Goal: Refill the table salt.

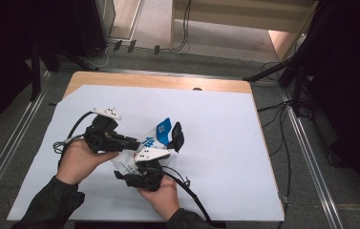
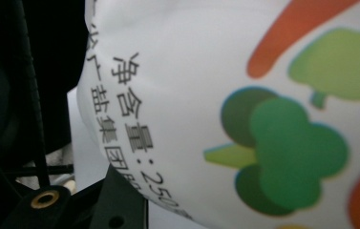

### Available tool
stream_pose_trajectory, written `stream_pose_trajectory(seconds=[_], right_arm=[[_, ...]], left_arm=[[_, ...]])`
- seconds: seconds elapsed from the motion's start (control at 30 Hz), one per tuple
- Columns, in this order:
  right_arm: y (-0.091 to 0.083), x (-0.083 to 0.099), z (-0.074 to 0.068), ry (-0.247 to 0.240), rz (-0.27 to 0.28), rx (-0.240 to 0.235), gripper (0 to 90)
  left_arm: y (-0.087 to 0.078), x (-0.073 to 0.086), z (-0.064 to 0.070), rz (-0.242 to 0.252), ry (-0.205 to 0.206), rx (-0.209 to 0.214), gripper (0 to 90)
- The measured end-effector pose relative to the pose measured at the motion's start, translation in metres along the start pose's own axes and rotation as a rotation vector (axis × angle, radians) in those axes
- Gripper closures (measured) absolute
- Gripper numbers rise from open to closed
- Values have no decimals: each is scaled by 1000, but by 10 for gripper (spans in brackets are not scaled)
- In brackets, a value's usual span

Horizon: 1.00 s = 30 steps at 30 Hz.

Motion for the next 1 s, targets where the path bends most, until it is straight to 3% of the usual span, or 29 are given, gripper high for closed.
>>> stream_pose_trajectory(seconds=[0.37,1.0], right_arm=[[3,12,-1,-79,-47,25,653],[2,23,-1,-87,-61,16,653]], left_arm=[[5,-5,-4,9,-6,7,779],[41,-20,-3,-31,32,40,741]])
Point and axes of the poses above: each handheld gripper's, and its own axes: y roughly forward along the jaws, x roughly out of its underside, z roughly to its right, the point moved 10 cm from there along y, roughly forward along the jaws, and after that the axes turned 8 degrees about -y, right-handed, at the moved point
